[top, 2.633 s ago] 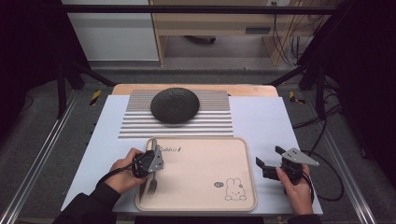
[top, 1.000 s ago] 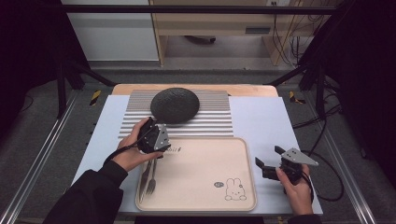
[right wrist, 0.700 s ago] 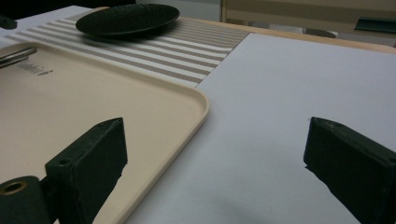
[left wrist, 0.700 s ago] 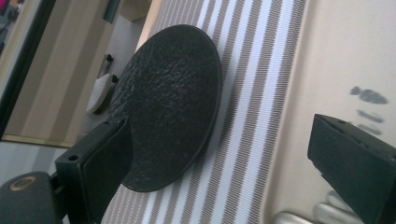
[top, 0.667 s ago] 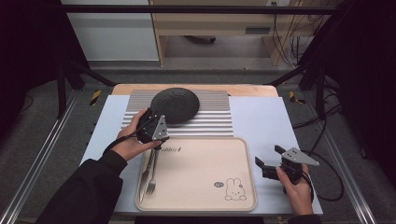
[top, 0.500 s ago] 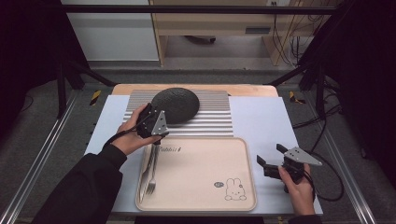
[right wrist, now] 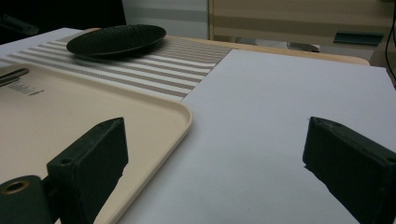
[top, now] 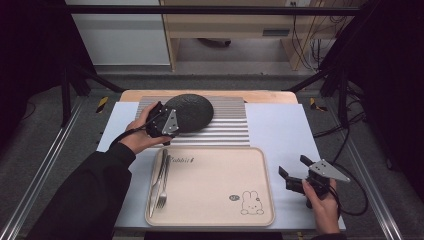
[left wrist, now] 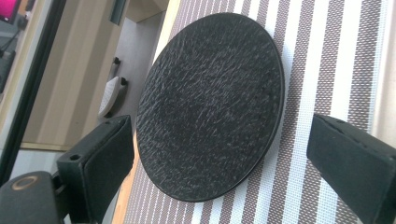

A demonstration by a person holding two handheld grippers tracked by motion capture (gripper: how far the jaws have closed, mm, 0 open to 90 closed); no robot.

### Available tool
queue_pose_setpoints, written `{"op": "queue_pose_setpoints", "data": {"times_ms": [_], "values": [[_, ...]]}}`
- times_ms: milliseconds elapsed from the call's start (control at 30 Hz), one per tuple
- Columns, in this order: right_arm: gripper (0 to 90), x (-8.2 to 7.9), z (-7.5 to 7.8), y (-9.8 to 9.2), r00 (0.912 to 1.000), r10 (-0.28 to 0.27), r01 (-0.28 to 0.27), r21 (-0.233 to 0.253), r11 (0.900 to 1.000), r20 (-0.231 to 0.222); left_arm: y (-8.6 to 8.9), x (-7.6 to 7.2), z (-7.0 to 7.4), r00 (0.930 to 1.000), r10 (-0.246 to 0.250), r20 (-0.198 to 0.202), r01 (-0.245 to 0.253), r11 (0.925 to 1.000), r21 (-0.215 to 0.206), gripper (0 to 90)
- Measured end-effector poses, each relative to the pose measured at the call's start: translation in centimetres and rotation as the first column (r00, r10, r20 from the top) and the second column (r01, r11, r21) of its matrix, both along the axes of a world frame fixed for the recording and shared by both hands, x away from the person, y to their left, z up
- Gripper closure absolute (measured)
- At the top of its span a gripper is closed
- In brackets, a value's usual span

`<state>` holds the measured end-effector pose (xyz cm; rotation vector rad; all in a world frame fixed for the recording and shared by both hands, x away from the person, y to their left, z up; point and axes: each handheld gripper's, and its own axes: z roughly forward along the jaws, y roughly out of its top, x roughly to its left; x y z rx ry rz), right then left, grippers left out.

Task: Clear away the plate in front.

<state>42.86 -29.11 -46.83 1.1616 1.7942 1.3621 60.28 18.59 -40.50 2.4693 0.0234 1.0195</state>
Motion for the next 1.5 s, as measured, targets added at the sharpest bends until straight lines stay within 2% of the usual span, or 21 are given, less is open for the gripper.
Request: {"op": "queue_pose_setpoints", "data": {"times_ms": [133,200,400,667,1000,1133,1233,1300,1500], "values": [[6.9,0.1,-0.1,0.2,1.0,0.004,-0.004,-0.005,1.0,-0.004,0.3,0.4,-0.7,0.9995,0.001,-0.031,-0.001,1.0,0.009,6.1],[6.9,0.2,-0.2,0.2,1.0,0.004,-0.004,0.0,1.0,-0.007,0.4,0.5,-1.0,0.9998,0.005,-0.022,-0.004,0.9997,0.023,6.3],[6.9,0.2,-0.1,0.1,1.0,-0.003,0.003,0.003,1.0,-0.008,0.5,0.9,-1.3,0.9995,0.026,-0.017,-0.026,0.9996,0.015,7.9],[6.9,0.1,-0.2,0.1,0.9999,-0.005,0.005,-0.001,1.0,-0.012,0.3,0.9,-2.5,0.9995,0.029,0.01,-0.03,0.9928,0.116,13.0],[7.1,0.2,-0.3,0.1,0.9998,-0.01,0.01,-0.003,1.0,-0.019,-0.3,1.0,-3.5,0.9991,0.04,0.015,-0.041,0.9874,0.153,17.3],[7.1,0.1,-0.3,0.2,0.9998,-0.005,0.005,-0.003,1.0,-0.019,-1.0,1.2,-4.0,0.9994,0.015,0.032,-0.021,0.9844,0.175,19.8],[7.0,0.2,-0.4,0.1,0.9998,-0.004,0.004,-0.003,1.0,-0.022,-1.5,1.4,-4.7,0.9994,0.016,0.032,-0.022,0.9796,0.2,20.8],[7.0,0.2,-0.4,0.2,0.9997,-0.003,0.002,-0.004,1.0,-0.022,-1.8,1.3,-5.0,0.9986,0.001,0.052,-0.012,0.9773,0.211,23.4],[7.0,0.2,-0.4,0.1,0.9997,-0.003,0.003,-0.002,1.0,-0.023,-2.6,1.3,-5.4,0.9978,-0.006,0.066,-0.009,0.976,0.217,29.7]]}}
